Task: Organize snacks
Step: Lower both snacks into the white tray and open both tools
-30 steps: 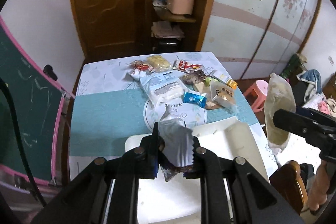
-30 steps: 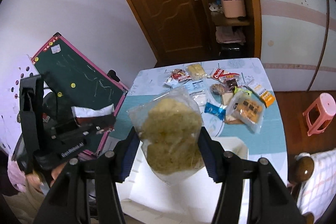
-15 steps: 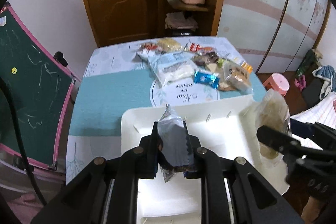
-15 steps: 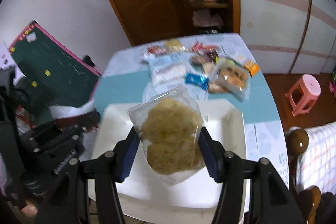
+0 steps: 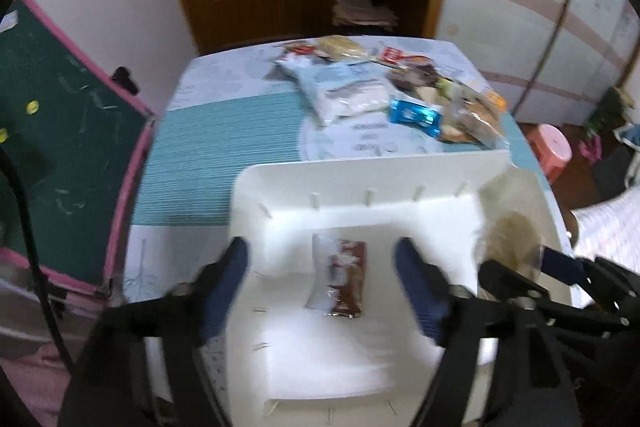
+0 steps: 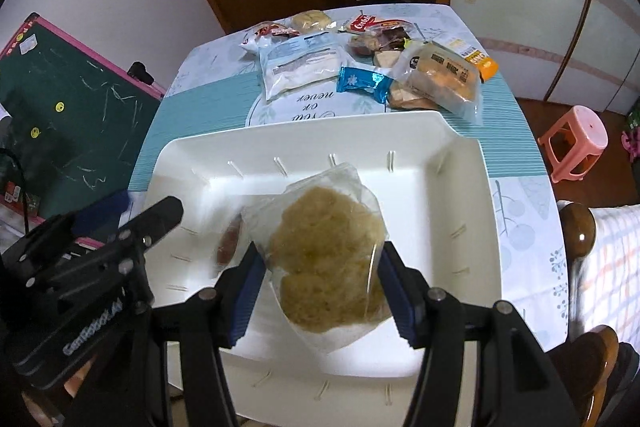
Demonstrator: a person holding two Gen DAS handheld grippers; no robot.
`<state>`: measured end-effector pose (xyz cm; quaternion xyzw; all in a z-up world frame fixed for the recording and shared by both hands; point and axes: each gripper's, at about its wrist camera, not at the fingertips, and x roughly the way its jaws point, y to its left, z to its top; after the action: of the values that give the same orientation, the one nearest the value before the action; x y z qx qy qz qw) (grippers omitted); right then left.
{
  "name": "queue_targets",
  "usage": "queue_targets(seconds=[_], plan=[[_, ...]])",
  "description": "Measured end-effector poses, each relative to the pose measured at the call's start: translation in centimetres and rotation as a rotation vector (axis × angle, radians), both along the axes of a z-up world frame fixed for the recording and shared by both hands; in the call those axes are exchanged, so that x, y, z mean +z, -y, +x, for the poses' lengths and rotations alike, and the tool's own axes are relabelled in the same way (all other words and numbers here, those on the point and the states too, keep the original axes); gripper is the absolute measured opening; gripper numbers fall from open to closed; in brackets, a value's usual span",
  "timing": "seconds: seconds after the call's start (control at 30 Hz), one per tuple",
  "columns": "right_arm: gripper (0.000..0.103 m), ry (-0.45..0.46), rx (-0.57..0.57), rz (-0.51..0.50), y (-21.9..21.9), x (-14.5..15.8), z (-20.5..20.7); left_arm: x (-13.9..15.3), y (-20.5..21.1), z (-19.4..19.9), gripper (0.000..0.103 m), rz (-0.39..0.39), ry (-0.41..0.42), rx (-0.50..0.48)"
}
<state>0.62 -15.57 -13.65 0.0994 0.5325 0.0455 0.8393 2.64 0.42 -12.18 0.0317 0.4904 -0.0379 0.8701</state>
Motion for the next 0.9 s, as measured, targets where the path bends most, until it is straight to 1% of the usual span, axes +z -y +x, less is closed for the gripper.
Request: queue_targets(seconds=[0.03, 0.07, 0.13, 0.23, 0.3, 0.43, 0.6, 0.7, 0.77, 0.87, 0.9], plan=[[0.058, -0.007, -0.012, 0.012, 0.3, -0.2, 0.1, 0.0, -0.3, 0.1, 0.086, -0.012, -0.004, 0.01], [0.059, -0.02, -0.025, 0.027, 0.5, -0.4, 0.1, 0.0, -0.6, 0.2, 0.086, -0.03, -0.012, 0.019], [0.068, -0.028, -0.05, 0.051, 1.0, -0.7, 0.2, -0.2, -1.1, 0.3, 0.086, -0.062, -0.032, 0.034], [0.076, 0.005, -0.08, 0.044, 1.3, -0.3, 0.0, -0.5, -1.4, 0.4, 0.086, -0.078, -0.049, 0.041], [0.077, 0.036, -0.085, 0.032, 1.2, 0.3, -0.1, -0.4, -1.3, 0.3, 0.086, -0.068, -0.046, 0.041], [0.078, 0.084, -0.083, -0.026, 0.8, 1.3, -0.2, 0.0, -1.2, 0.2, 0.086, -0.052, -0.029, 0.045], [0.078, 0.115, -0.087, -0.043, 0.6, 1.8, -0.2, 0.6, -1.1, 0.0, 0.086, -0.028, -0.009, 0.05], [0.078, 0.117, -0.09, -0.043, 0.7, 1.8, -0.4, 1.2, -0.9, -0.2, 0.086, -0.011, 0.005, 0.027], [0.078, 0.127, -0.098, -0.05, 0.8, 1.9, -0.5, 1.7, -0.9, -0.6, 0.086, -0.021, 0.028, 0.007], [0.077, 0.153, -0.1, -0.061, 0.8, 2.4, -0.9, 2.6, -1.0, -1.2, 0.086, -0.083, 0.068, -0.03], [0.077, 0.163, -0.101, -0.068, 0.7, 2.6, -1.0, 2.9, -0.9, -1.4, 0.086, -0.088, 0.082, -0.034]])
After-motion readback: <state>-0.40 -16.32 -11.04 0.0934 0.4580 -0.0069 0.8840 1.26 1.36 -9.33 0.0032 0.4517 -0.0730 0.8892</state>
